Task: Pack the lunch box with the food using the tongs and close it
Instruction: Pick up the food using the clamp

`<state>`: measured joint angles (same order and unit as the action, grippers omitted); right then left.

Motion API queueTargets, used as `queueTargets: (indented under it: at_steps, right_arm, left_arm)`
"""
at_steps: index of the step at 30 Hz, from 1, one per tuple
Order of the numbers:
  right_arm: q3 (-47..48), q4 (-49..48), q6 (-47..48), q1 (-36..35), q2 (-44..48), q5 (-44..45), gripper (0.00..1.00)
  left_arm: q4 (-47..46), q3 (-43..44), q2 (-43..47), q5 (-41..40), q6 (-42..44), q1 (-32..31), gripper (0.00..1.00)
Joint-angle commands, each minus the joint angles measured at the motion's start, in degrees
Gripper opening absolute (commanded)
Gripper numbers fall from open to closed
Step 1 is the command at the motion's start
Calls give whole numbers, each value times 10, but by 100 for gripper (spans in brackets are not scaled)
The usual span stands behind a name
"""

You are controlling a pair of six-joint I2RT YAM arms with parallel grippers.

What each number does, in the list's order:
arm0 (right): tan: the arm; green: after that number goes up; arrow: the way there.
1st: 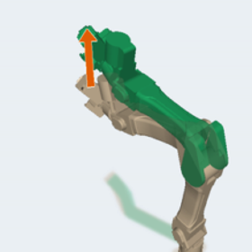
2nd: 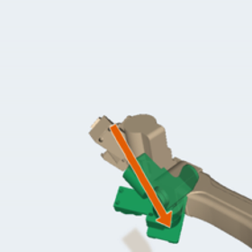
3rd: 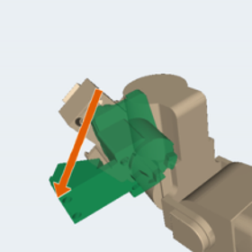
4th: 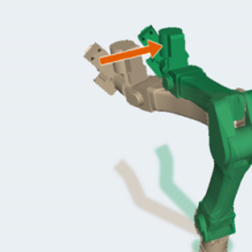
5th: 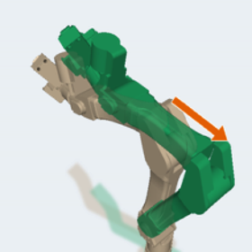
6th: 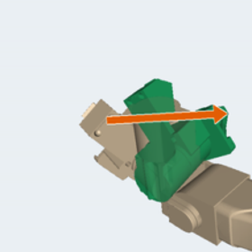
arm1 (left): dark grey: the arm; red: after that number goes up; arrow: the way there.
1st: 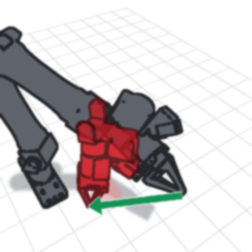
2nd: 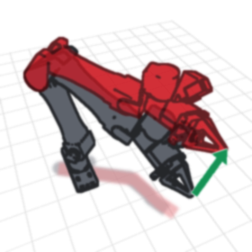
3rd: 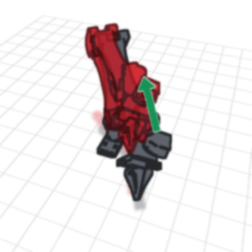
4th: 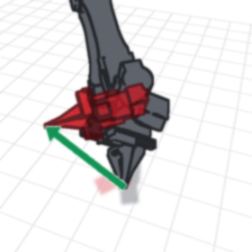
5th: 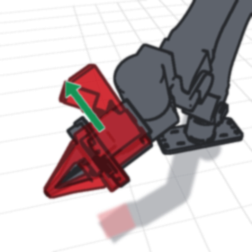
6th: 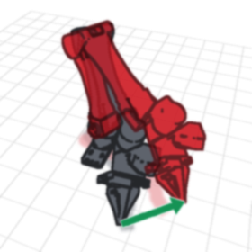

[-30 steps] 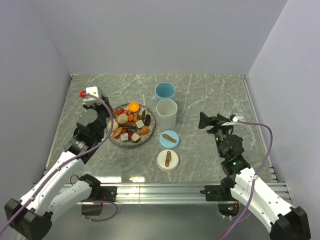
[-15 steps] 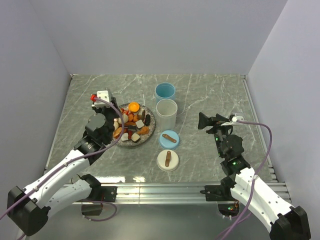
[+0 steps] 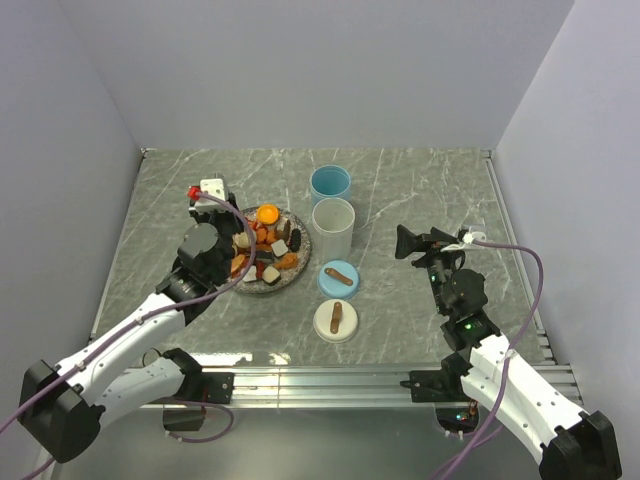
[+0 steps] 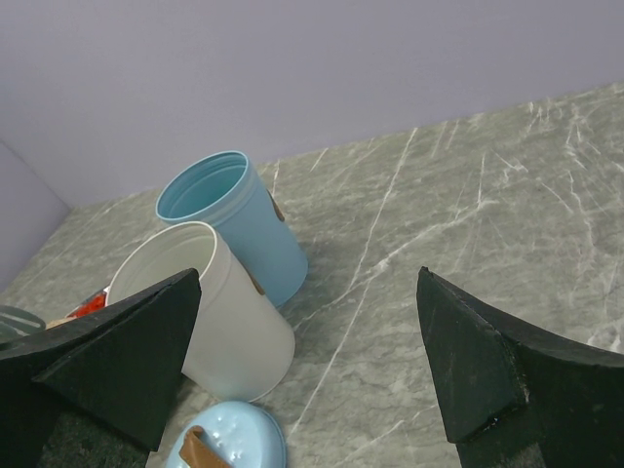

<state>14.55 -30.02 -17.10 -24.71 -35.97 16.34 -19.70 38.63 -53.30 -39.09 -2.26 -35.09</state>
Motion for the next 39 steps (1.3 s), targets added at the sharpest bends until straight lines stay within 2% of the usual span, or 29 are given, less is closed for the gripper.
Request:
queueTargets:
  at_steps: [1, 6, 18, 24, 27, 31, 39]
  right_arm:
    - [-5, -23, 2, 4, 5, -9, 98]
    - [-6, -24, 3, 5, 8, -10, 98]
    - [-7, -24, 4, 5, 11, -17, 98]
    - [-7, -25, 4, 5, 10, -18, 98]
    - [-8, -25, 4, 4, 10, -18, 98]
    - [-9, -26, 5, 4, 12, -18, 98]
    - [-10, -26, 5, 5, 14, -15, 98]
  left_arm:
    - [-46, 3, -19, -19, 15, -2, 42]
    - [-75, -2, -38, -14, 16, -2, 44]
    - [-69, 8, -82, -13, 33, -1, 44]
    - [-69, 8, -79, -1, 35, 1, 32]
    - [-59, 12, -79, 5, 34, 1, 21]
    - [-56, 14, -64, 20, 34, 1, 11]
    - [-31, 33, -25, 51, 32, -3, 9]
